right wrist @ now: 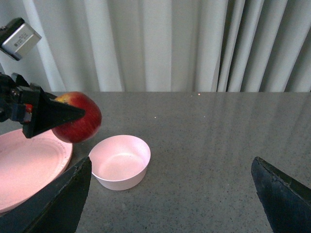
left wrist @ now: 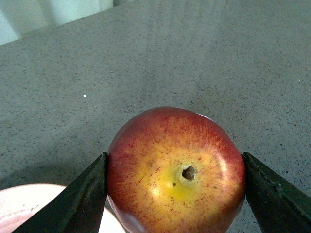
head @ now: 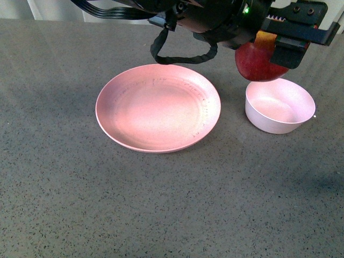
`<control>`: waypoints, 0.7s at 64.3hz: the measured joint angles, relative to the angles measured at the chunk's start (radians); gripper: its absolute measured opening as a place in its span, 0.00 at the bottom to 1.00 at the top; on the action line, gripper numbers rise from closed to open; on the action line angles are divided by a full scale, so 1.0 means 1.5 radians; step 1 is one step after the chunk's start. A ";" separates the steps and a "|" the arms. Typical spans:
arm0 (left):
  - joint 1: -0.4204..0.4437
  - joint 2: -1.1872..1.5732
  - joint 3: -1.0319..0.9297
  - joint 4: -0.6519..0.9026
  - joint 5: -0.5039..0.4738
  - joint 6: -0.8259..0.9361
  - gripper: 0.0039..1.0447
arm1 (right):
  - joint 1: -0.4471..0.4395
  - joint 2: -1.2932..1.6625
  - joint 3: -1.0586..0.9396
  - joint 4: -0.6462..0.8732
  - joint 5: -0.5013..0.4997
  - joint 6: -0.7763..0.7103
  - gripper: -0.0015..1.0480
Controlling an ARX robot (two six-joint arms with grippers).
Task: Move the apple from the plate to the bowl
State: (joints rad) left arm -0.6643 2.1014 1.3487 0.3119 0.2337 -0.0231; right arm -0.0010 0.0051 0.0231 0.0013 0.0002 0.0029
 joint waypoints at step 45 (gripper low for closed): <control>-0.045 0.089 0.083 -0.009 0.021 0.005 0.67 | 0.000 0.000 0.000 0.000 0.000 0.000 0.91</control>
State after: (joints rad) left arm -0.7322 2.2353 1.4731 0.2989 0.2653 -0.0162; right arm -0.0010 0.0051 0.0231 0.0013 0.0002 0.0029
